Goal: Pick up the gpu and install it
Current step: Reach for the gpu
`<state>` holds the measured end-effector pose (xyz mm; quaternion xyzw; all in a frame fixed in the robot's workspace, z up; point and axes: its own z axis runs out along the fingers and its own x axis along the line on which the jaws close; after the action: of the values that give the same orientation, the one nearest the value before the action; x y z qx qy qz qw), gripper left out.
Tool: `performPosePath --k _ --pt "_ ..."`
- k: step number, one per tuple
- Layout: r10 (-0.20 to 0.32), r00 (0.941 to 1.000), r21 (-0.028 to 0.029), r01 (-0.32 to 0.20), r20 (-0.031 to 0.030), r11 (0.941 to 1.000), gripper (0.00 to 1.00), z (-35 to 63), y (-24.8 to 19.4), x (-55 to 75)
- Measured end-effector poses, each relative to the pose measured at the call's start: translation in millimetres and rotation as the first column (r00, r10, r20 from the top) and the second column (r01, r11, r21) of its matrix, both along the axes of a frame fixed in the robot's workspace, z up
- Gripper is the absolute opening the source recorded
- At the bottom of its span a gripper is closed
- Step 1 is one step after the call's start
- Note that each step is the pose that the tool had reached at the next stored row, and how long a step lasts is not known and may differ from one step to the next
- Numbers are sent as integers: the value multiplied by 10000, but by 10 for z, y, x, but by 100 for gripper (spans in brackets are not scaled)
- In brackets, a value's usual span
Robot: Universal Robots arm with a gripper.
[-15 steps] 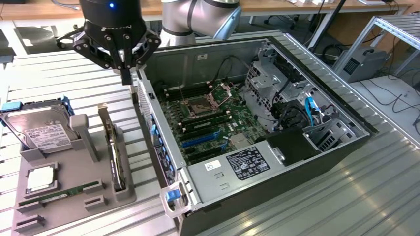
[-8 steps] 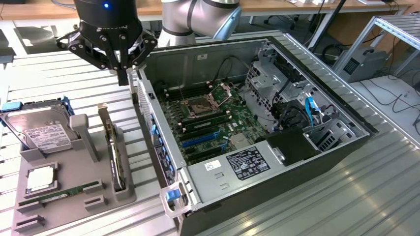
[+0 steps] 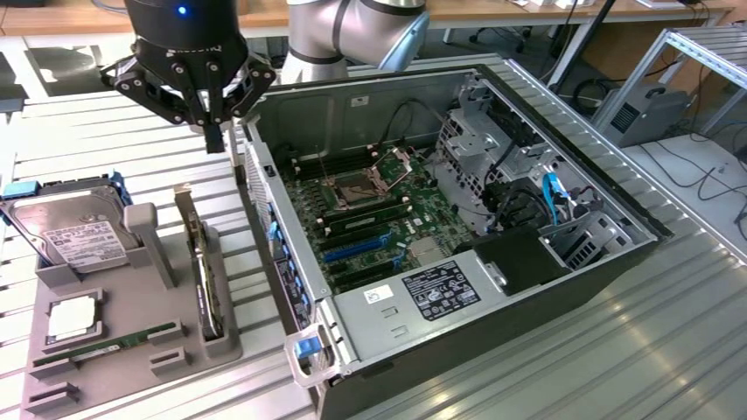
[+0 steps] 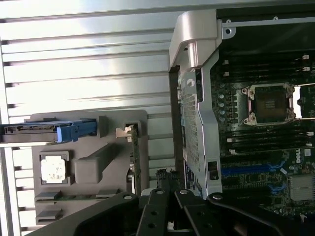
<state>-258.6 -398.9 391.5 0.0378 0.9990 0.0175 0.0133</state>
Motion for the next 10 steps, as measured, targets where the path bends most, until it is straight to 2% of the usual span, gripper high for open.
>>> performPosePath --k 10 --pt "0 10000 0 0 0 10000 11 0 0 -50"
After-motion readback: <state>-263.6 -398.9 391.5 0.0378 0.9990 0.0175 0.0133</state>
